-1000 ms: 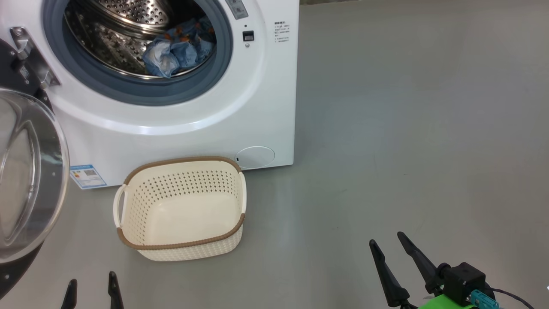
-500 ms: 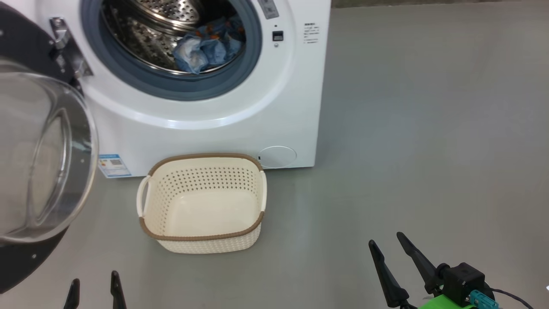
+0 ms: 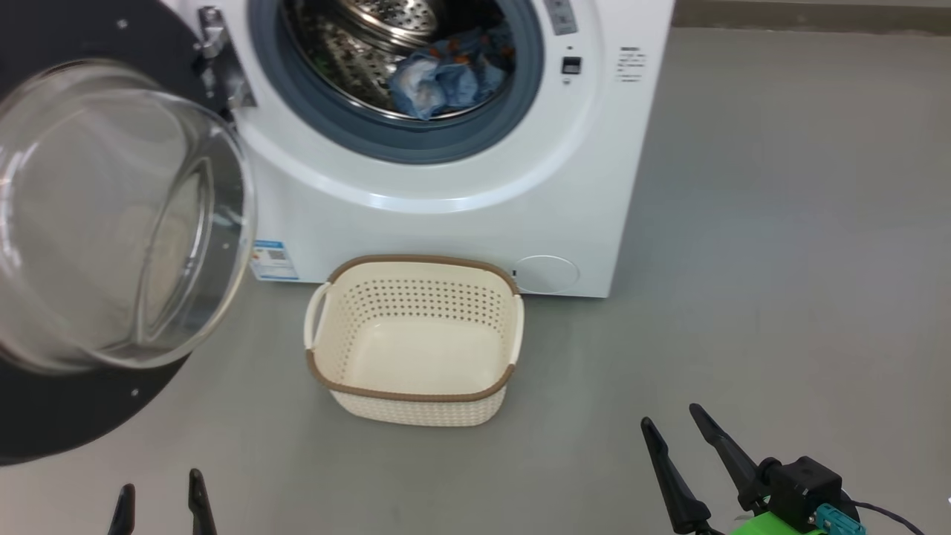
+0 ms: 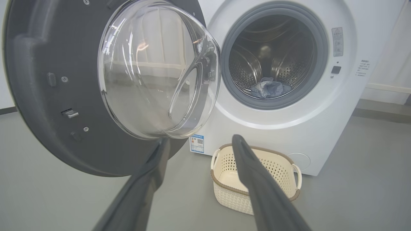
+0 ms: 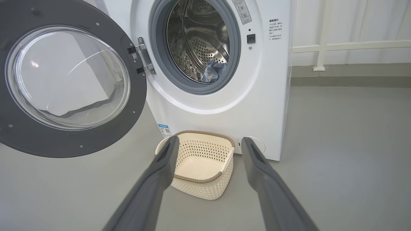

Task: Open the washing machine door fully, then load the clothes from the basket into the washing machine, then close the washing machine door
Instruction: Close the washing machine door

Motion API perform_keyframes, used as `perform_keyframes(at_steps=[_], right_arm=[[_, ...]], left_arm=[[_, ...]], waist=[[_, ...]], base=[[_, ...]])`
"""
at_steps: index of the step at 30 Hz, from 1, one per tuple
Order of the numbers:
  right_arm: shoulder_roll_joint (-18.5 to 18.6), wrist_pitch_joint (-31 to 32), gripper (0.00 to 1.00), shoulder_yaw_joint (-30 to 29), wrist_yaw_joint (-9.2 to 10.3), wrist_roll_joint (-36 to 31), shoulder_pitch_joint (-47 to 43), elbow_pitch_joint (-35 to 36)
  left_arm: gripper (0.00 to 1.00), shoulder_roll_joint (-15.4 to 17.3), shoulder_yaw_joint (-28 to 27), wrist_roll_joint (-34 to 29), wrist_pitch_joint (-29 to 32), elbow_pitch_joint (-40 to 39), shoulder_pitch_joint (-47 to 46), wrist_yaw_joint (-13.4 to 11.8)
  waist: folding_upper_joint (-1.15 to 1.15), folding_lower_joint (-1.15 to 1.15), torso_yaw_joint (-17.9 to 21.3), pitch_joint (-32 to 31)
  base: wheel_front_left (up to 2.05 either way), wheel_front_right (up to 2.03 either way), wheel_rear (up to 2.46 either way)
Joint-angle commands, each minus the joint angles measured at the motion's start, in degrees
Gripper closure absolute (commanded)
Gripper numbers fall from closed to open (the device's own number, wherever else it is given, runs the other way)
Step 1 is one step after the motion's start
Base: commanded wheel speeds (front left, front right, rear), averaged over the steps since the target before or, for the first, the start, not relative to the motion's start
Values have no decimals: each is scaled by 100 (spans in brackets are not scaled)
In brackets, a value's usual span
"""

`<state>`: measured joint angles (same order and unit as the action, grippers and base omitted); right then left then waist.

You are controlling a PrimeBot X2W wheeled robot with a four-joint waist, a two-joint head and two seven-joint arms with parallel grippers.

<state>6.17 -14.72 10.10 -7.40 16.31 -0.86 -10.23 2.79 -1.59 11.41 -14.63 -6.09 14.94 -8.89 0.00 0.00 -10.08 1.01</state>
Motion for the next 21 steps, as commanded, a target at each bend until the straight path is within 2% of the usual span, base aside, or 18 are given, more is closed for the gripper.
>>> perform_keyframes(at_steps=[1,7,21], right_arm=[[33,-28,0,120,-9,-35,56,140],[15,-28,0,173,-9,-42,30,123],[43,-28,0,282,-9,-55,72,90]], left_arm=[[0,9,-183,10,-37,-172,-82,-43],[0,9,-217,44,-37,-202,-30,-30],[0,9,-214,68,-37,-171,10,7]], waist=[[0,0,-306,-27],[0,0,-662,-80],[0,0,-1101,-104]], base=[[0,0,0],[0,0,0],[0,0,0]])
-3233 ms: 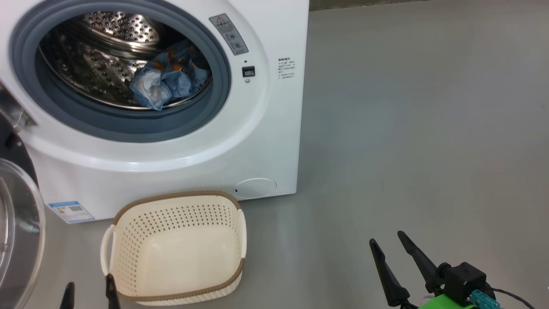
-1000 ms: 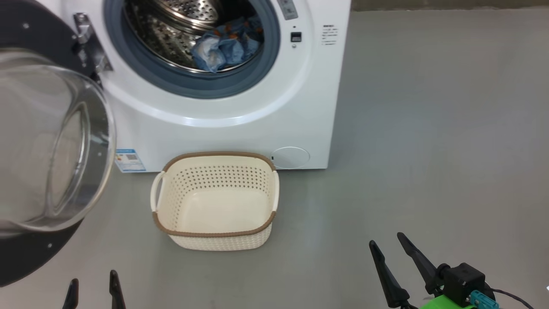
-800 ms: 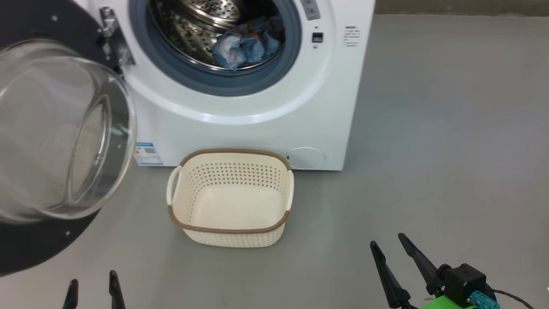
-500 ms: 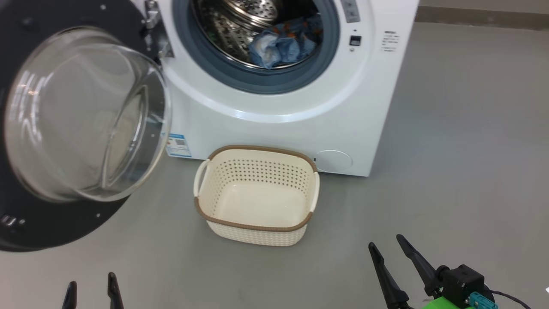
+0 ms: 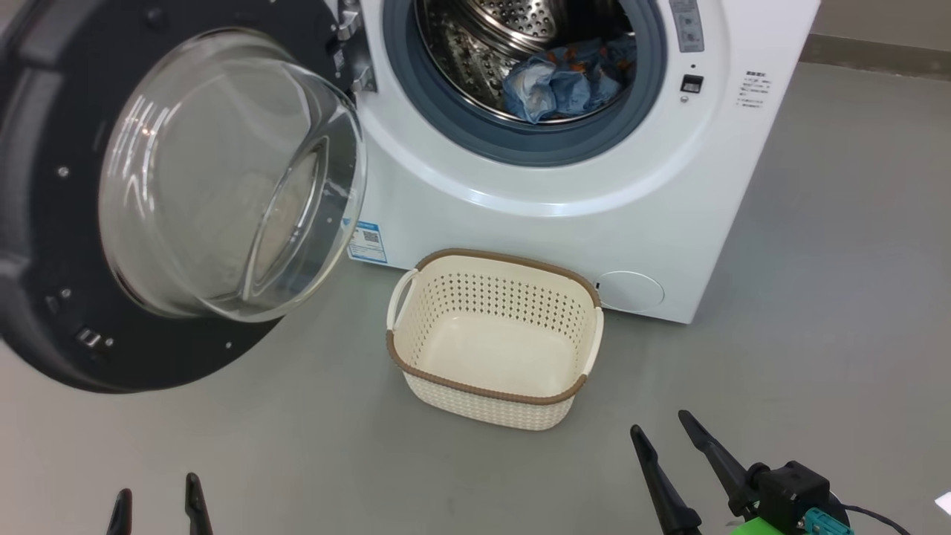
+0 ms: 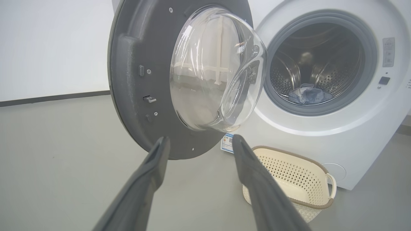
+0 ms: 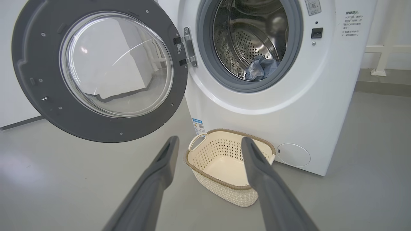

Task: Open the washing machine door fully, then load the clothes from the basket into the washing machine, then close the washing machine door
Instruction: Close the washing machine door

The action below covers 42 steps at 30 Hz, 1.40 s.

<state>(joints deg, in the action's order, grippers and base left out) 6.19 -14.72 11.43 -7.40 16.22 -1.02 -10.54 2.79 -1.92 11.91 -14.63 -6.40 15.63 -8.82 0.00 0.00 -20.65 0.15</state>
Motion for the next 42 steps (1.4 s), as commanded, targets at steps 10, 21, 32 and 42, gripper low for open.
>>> perform_keyframes(at_steps=[10,21,32,42], right_arm=[[58,-28,0,207,-9,-32,96,88],[72,-28,0,230,-9,-31,127,83],[99,-28,0,278,-9,-6,162,68],[110,-28,0,259,-9,-18,192,68]], left_arm=[[0,9,-154,31,-37,-128,3,-15],[0,9,-147,64,-37,-131,0,-63],[0,9,-145,46,-37,-158,9,-109],[89,9,-180,20,-37,-179,-13,-139]], waist=[[0,0,-237,-56],[0,0,-295,-12],[0,0,-250,18],[0,0,-201,73]], base=[[0,0,0],[0,0,0],[0,0,0],[0,0,0]])
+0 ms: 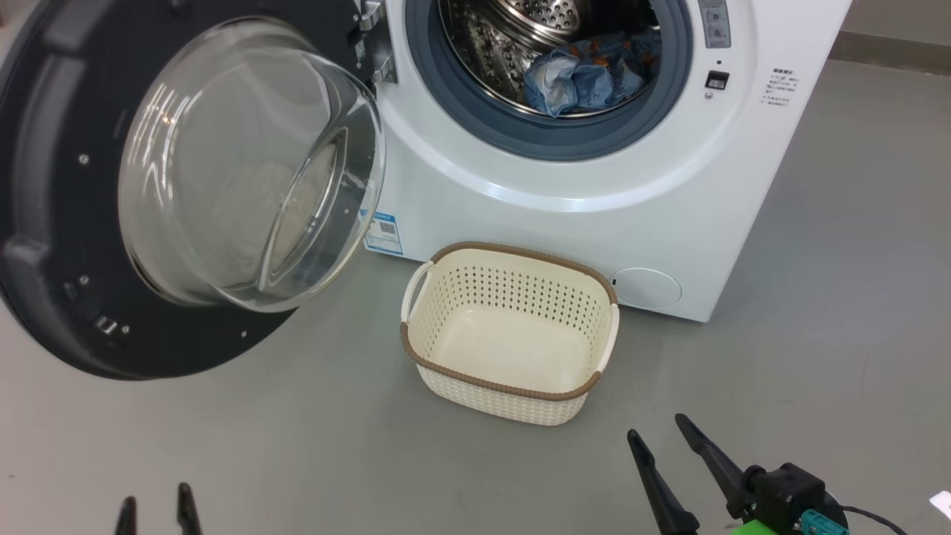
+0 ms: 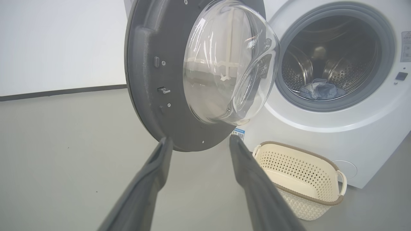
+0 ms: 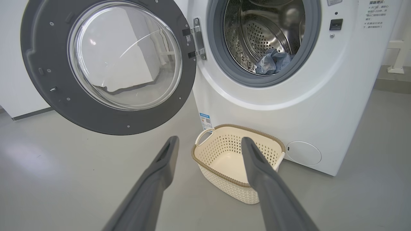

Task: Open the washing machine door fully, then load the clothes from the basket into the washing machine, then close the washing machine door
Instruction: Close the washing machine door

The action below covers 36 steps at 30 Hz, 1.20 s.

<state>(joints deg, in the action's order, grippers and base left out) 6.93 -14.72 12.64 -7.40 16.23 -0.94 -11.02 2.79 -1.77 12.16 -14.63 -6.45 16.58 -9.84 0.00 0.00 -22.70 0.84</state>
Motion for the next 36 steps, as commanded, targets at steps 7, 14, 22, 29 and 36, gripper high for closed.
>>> perform_keyframes(at_steps=[7,14,22,29,36], right_arm=[[45,-28,0,123,-9,-8,192,129],[66,-28,0,86,-9,-10,174,154],[63,-19,0,70,-9,-25,142,195],[129,33,0,69,-9,-34,166,276],[231,115,0,62,-9,-40,176,370]], left_arm=[[100,9,-311,397,-37,-195,-181,32],[100,9,-1198,1118,-37,-503,-514,294],[100,429,-2450,2921,151,-30,-1409,979],[100,1194,-3300,4482,941,790,-2521,1028],[100,1801,-3568,5189,1551,1524,-3317,879]], waist=[[0,0,20,36],[0,0,11,84],[0,0,0,108],[0,0,50,197],[0,0,124,280]], base=[[0,0,0],[0,0,0],[0,0,0],[0,0,0],[0,0,0]])
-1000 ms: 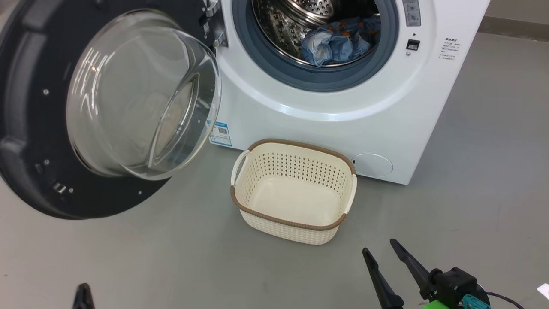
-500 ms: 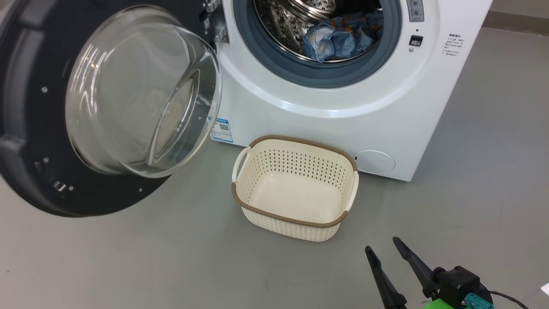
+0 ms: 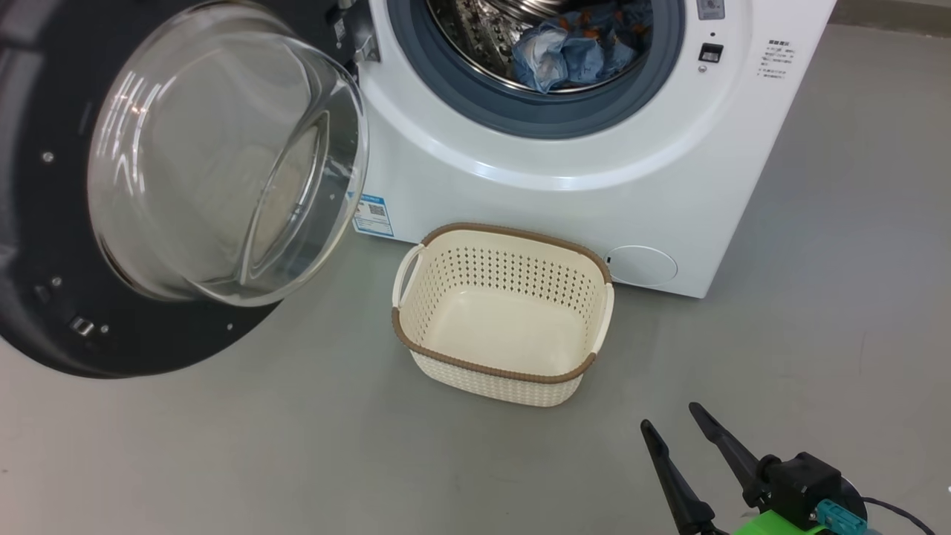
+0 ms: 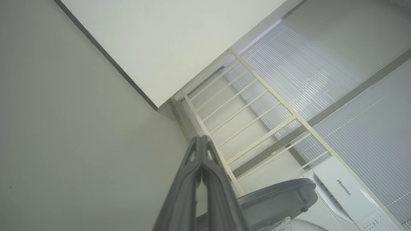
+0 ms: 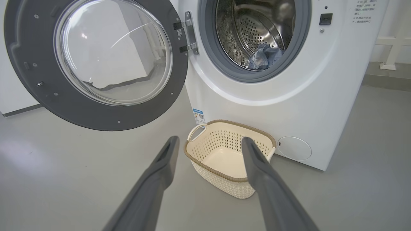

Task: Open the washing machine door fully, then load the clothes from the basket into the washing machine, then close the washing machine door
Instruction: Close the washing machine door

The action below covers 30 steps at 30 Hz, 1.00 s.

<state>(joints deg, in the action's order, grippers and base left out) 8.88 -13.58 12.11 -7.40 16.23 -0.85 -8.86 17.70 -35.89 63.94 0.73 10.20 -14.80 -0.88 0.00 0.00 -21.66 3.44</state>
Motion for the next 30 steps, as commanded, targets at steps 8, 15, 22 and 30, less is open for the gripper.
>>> perform_keyframes(at_steps=[8,15,22,30], right_arm=[[178,144,0,101,-9,-66,207,327],[265,255,0,55,-9,-94,186,482],[327,326,0,-9,-9,-133,168,649],[413,412,0,-97,-9,-168,229,807]], left_arm=[[100,801,-257,728,709,805,-985,-31],[100,1004,-374,1060,933,1505,-1415,-95],[100,946,-289,1284,1165,1947,-1700,2],[100,816,-272,1430,1210,2143,-1895,91]], waist=[[0,0,163,177],[0,0,305,354],[0,0,394,607],[0,0,445,912]], base=[[0,0,0],[0,0,0],[0,0,0],[0,0,0]])
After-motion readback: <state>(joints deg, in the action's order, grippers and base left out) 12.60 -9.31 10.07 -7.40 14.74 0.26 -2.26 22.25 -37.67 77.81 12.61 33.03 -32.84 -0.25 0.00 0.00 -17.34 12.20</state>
